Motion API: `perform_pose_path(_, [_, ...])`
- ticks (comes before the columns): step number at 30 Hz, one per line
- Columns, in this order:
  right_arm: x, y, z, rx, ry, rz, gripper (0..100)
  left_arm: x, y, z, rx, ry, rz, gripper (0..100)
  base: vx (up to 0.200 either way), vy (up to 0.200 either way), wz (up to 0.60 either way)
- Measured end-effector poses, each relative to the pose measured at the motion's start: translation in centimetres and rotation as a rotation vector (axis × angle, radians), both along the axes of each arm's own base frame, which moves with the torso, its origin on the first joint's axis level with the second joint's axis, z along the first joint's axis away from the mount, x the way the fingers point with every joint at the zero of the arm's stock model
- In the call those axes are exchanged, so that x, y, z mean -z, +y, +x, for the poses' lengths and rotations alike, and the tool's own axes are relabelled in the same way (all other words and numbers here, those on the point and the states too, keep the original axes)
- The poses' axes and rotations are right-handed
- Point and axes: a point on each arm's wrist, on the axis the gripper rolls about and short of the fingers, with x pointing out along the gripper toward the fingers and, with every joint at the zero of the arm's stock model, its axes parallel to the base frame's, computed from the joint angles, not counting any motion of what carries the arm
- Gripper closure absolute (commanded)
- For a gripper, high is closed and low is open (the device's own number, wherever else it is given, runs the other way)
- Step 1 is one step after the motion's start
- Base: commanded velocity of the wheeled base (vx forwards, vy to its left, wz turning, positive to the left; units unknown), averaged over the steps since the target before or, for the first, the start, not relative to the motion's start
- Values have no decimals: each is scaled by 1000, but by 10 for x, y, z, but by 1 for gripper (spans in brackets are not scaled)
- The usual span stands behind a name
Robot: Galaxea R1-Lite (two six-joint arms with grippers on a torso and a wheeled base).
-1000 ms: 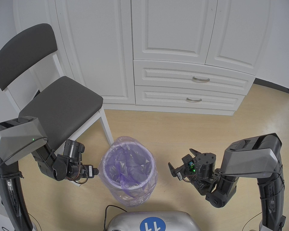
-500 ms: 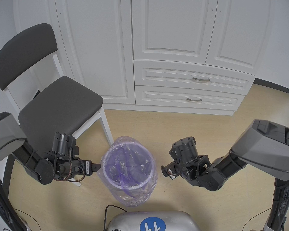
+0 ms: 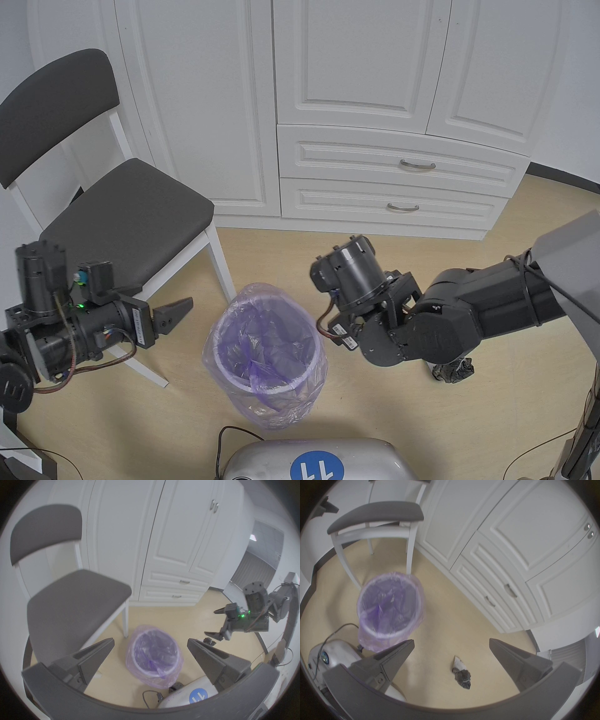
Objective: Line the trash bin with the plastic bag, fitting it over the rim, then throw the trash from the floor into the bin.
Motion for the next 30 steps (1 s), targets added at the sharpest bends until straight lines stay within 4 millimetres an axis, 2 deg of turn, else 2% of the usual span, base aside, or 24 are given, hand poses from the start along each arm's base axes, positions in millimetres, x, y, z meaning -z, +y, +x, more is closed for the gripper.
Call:
perform_pose_path(5, [-9,39,-12,-30,-64,30,0,-24,8,-29,29,-137,-4,0,0,0,0])
perform_pose_path(12, [5,83,-10,-86,-78,19,0,-36,18,-39,2,-209,-10,0,0,0,0])
perform_pose_path(19, [47,109,5,-103,-41,-34,0,-42,26,-31,-53,-266,-16,0,0,0,0])
perform_pose_path(30, [101,131,19,-106,-15,-61,0,-36,26,-22,-68,-246,-7,0,0,0,0])
